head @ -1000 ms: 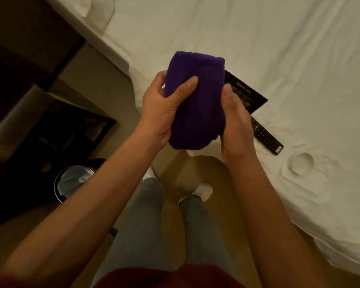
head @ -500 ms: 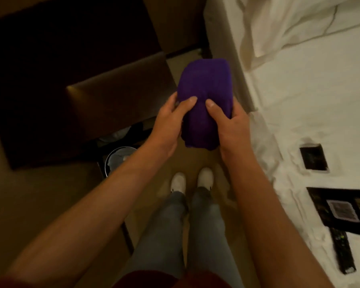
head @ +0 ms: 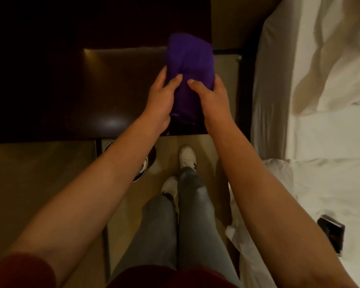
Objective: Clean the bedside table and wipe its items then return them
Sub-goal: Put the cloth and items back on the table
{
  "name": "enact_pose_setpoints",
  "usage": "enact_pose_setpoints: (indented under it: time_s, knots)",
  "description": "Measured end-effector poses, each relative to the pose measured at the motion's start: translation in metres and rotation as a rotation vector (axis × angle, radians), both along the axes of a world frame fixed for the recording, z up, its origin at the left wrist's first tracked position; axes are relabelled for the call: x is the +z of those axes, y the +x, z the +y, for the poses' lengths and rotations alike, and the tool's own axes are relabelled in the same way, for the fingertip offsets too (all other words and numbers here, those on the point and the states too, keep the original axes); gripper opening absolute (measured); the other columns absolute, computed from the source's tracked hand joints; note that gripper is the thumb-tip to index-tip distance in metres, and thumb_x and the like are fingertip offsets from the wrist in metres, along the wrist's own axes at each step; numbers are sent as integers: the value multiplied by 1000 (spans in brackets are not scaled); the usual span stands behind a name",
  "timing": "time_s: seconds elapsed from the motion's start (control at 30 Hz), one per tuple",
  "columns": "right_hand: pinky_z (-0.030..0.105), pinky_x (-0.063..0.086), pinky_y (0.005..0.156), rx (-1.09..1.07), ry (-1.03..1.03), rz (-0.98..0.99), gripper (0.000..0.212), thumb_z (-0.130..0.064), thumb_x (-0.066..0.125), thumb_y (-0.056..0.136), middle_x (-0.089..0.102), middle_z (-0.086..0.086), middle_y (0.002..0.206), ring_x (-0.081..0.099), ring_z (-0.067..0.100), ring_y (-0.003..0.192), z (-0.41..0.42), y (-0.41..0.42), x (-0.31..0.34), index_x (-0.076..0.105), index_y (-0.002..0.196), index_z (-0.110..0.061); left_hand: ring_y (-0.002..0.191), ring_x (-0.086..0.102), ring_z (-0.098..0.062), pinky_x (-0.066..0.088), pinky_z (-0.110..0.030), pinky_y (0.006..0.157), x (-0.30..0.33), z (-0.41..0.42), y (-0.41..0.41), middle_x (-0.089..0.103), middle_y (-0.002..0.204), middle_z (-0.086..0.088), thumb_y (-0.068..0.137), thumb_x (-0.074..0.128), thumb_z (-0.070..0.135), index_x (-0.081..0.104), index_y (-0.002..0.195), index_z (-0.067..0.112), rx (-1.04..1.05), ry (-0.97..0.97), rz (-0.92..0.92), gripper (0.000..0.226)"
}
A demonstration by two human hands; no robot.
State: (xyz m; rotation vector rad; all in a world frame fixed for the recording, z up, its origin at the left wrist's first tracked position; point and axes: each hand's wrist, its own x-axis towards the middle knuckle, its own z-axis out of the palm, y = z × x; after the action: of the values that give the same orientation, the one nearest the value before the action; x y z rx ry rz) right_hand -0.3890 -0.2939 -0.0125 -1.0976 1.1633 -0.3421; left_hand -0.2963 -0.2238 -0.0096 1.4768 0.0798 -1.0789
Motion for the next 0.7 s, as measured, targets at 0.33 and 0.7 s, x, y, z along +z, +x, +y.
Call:
enact_pose_setpoints:
  time_s: [0.33, 0.7]
  knots:
    - [10, 52, 73, -27, -31, 153, 50, -29, 72, 91, 64, -13, 113, 65, 2, 100, -10, 23, -10, 52, 136, -21, 108, 68, -11, 58, -42, 97, -6, -9, 14, 66, 115, 11, 92, 68, 38, 51, 141, 21, -157, 256, -238, 55]
    - [34, 59, 91, 45, -315, 435, 56, -26, 71, 91, 51, 4, 139, 63, 17, 112, 21, -22, 1, 50, 143, -22, 104, 66, -21, 60, -46, 89, -15, 35, -9, 61, 120, -2, 93, 72, 25, 45, 146, 25, -279, 423, -473, 59]
